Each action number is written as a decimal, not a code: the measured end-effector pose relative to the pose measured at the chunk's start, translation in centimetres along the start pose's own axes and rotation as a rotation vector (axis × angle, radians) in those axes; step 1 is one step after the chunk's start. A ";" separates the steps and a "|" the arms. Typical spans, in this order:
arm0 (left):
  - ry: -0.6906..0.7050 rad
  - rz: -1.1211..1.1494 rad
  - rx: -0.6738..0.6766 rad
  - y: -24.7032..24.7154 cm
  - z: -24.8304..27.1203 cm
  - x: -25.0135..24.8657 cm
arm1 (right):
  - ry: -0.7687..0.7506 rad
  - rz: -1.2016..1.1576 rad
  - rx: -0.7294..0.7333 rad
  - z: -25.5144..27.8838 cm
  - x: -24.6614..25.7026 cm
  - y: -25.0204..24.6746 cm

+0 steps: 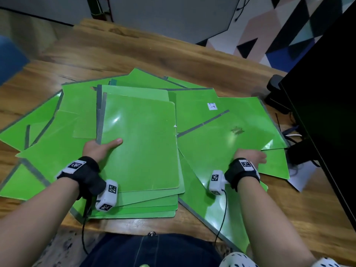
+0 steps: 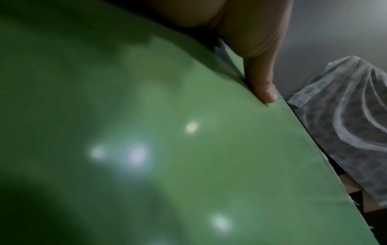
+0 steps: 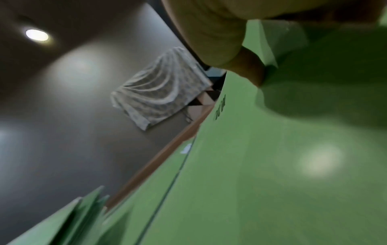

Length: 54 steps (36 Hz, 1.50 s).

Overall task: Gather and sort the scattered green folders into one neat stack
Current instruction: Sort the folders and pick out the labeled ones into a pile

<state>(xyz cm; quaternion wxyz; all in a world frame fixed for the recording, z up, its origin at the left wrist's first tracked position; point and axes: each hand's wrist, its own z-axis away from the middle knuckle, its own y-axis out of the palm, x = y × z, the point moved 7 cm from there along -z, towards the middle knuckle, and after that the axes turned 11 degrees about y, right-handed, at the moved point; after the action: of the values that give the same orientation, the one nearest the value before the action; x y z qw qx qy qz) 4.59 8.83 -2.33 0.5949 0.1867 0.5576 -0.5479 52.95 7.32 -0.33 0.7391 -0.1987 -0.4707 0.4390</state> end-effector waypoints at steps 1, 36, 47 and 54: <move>-0.007 0.012 0.004 0.1 0.0 0.1 | -0.067 -0.032 -0.008 0.6 1.2 -0.5; -0.198 -0.261 0.111 -0.9 -4.9 4.6 | -0.629 0.633 0.342 11.2 7.0 11.6; -0.187 -0.248 0.121 -0.9 -4.7 5.0 | -0.276 0.116 0.418 10.4 9.0 11.8; -0.192 -0.219 0.167 -1.4 -3.5 4.0 | -0.543 -0.268 0.278 12.3 14.4 5.4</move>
<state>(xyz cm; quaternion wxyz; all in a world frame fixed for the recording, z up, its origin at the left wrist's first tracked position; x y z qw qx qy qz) 0.89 9.46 -6.37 0.5646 0.1206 0.4677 -0.6693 42.21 20.78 9.24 0.6579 0.0920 -0.6080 0.4347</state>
